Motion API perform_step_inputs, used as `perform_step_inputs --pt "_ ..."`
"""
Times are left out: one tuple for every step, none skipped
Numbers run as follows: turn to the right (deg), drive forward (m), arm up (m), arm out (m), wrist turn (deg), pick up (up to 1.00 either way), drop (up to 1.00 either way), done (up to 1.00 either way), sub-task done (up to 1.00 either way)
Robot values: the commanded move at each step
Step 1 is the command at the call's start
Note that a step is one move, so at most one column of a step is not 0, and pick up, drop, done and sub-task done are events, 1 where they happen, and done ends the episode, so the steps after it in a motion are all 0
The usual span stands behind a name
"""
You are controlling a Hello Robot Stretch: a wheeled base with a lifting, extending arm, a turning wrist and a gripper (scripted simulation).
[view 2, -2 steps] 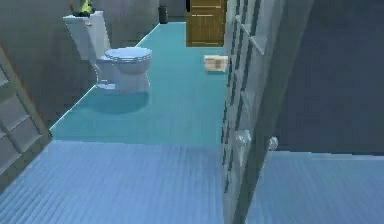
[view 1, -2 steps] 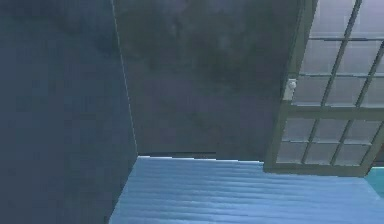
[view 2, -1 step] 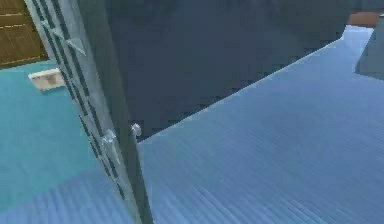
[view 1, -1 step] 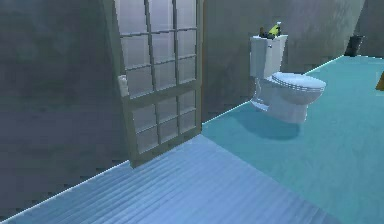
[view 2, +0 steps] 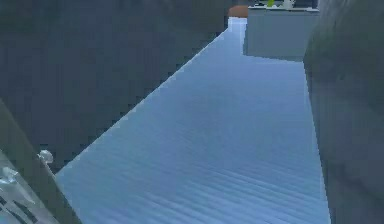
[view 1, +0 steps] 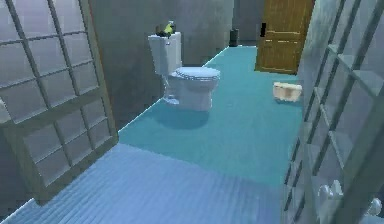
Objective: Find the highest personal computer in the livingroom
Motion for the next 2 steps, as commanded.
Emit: perform_step_inputs --pt "0.0 0.50 0.00 0.00 0.0 0.00 0.00 0.00 0.00" --pt "12.0 0.00 0.00 0.00 0.0 0.00 0.00 0.00 0.00"
